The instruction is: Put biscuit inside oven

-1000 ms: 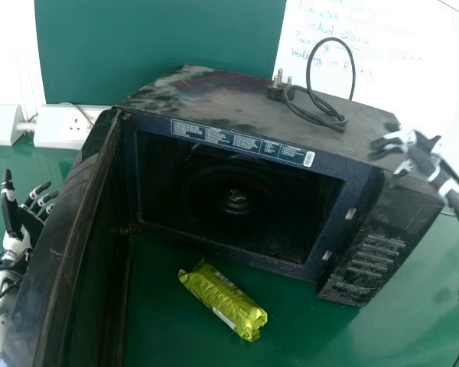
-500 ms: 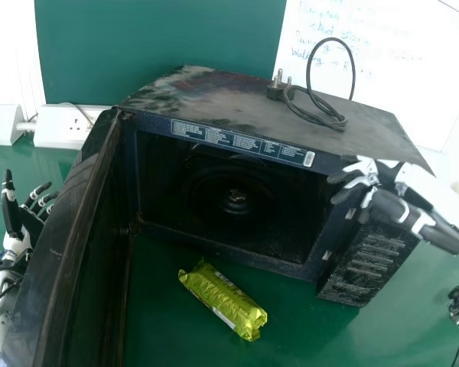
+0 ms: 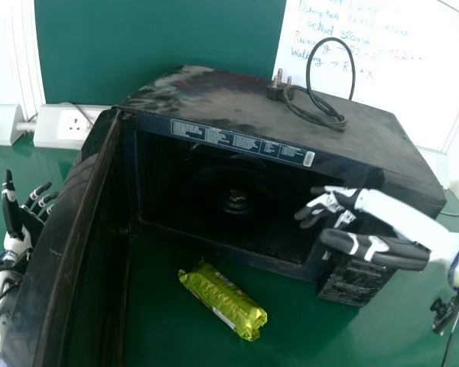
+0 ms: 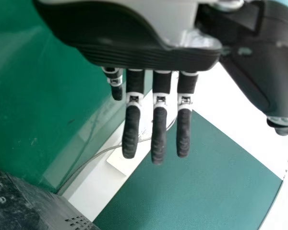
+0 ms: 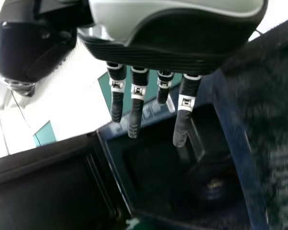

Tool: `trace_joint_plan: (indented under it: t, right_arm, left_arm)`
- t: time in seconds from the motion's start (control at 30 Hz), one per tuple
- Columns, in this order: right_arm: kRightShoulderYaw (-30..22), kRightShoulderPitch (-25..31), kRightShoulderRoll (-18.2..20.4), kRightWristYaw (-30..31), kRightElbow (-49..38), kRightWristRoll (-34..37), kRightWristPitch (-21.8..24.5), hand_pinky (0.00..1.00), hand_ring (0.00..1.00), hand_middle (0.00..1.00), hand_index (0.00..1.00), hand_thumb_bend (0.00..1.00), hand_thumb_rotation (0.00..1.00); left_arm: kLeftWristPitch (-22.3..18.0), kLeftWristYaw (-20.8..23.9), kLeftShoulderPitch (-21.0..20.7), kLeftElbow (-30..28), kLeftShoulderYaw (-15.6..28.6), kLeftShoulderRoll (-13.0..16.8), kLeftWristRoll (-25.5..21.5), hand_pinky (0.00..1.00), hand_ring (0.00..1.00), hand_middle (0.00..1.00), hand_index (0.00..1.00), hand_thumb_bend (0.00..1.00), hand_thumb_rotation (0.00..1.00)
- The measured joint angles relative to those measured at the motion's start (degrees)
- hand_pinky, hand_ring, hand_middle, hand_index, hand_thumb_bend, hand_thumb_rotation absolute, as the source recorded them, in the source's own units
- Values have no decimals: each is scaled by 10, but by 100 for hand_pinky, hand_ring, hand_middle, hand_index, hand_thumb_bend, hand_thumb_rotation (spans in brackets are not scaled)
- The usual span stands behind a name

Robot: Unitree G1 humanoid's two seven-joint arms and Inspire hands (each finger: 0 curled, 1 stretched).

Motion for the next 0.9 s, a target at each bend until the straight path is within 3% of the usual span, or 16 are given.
trace_joint_plan:
  t: [0.1,0.2,0.33,0.47,0.57,0.7,0.9]
  right_arm:
    - [2,8,-3,0,-20,0,32,49,65,72,79,93,59]
    - [4,18,-7,-2,-39,-12,57,49,64,71,78,98,67]
    - [8,51,-5,-47,-108,-118,83,50,65,69,74,100,69]
    - [42,92,-5,-74,-187,-226,163,53,69,73,74,100,66]
    - [83,99,-4,-78,-222,-258,214,62,76,80,79,99,65]
    - [128,99,-4,-83,-230,-299,231,65,78,82,81,100,72]
    - [177,99,27,-102,-253,-337,250,72,83,85,85,95,66]
  left_arm:
    - [0,1,0,-1,-1,-1,0,26,33,43,49,52,8]
    - [0,1,0,-1,-3,-3,1,26,34,43,49,52,9]
    - [-2,2,0,-1,-8,-3,9,26,34,43,49,52,9]
    - [-2,5,0,-4,-10,-7,13,26,33,42,49,52,9]
    - [-2,13,0,-17,-11,-10,13,26,33,43,49,52,9]
    - [0,21,1,-31,-12,-17,13,27,33,43,49,52,9]
    - [9,35,5,-54,-18,-25,14,26,34,43,49,52,9]
